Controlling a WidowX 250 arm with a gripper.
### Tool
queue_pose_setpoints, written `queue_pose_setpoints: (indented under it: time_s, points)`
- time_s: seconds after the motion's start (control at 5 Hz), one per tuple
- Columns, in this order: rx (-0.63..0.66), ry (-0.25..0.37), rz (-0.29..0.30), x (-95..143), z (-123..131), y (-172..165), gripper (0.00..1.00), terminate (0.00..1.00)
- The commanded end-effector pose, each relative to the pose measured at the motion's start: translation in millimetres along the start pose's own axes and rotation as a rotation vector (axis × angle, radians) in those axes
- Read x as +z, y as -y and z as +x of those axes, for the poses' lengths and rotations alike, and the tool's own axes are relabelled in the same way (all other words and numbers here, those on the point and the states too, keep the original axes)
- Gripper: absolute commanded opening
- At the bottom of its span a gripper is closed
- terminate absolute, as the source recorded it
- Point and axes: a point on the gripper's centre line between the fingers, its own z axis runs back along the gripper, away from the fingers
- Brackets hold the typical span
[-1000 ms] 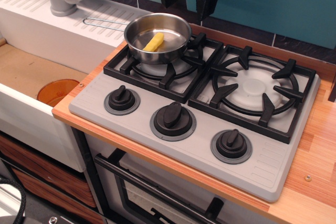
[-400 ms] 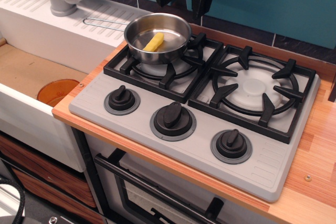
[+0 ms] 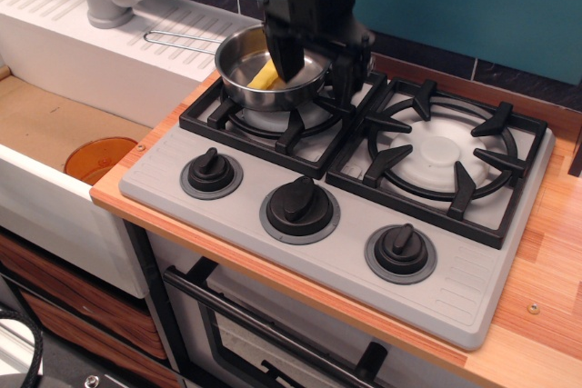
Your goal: Put fry in pot or pan an put pot or pan on stove
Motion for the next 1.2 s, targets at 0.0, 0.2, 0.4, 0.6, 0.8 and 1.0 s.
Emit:
queue_pose_setpoints:
  time_s: [0.0,0.2,0.4,0.6,0.8,1.0]
  points:
    - [0.019,0.099,0.036,-3,10,-6,0.0,0.0]
    - [0.026,0.098,0.038,-3,8,-2,0.0,0.0]
    - [0.035,0.095,0.036,0,7,3,0.0,0.0]
    - [0.041,0.089,0.03,11,11,9,0.0,0.0]
    - [0.044,0.061,0.034,35,17,19,0.0,0.0]
    - [0.043,0.03,0.041,61,25,30,0.0,0.0]
